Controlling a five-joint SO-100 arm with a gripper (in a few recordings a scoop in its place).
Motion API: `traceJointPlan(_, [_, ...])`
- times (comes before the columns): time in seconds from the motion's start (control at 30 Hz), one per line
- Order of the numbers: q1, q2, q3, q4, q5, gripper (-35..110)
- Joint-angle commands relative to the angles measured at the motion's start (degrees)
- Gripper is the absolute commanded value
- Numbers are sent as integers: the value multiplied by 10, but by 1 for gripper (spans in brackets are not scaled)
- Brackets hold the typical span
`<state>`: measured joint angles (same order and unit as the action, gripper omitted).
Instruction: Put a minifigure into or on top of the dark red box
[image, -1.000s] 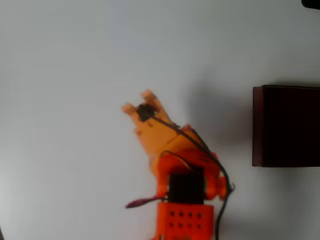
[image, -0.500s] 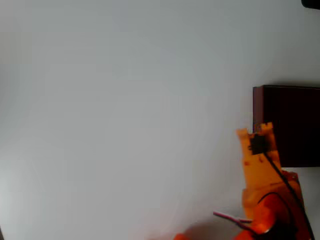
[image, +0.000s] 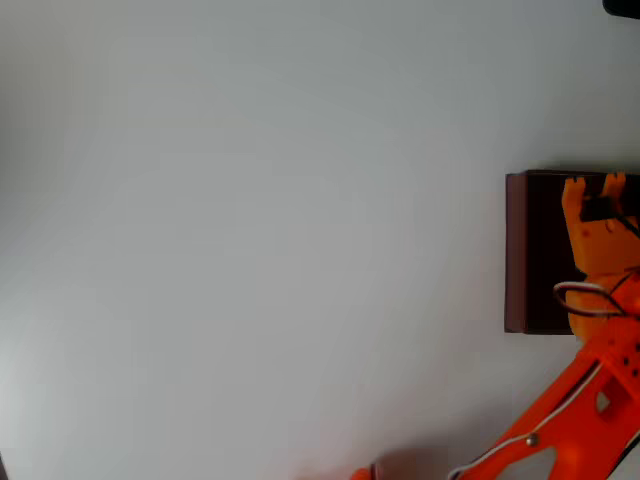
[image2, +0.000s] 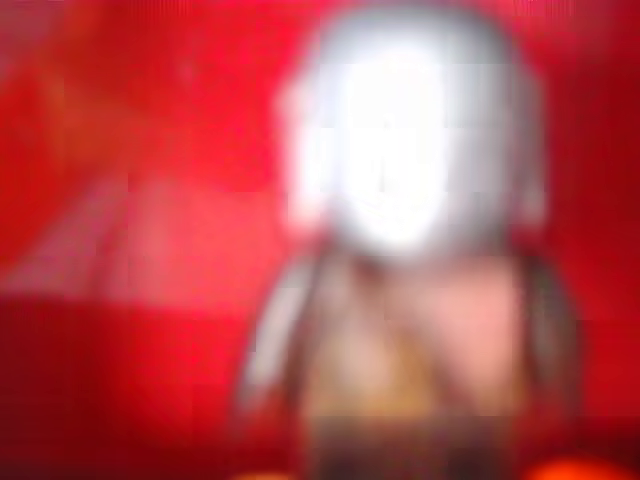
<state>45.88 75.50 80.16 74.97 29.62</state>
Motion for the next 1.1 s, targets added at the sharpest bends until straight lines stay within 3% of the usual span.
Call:
traceJointPlan(0.0, [-11,-23,-54,20,-1,20])
traceJointPlan(0.2, [-49,112,47,17,-46,17])
traceJointPlan(0.4, [-160,438,279,-6,-118,11])
traceJointPlan(0.5, [-256,601,367,25,-157,0])
traceJointPlan(0.77, [-584,1164,671,29,-225,2])
traceJointPlan(0.87, [-695,1157,699,58,-250,1])
traceJointPlan(1.07, [-785,1168,808,69,-294,0])
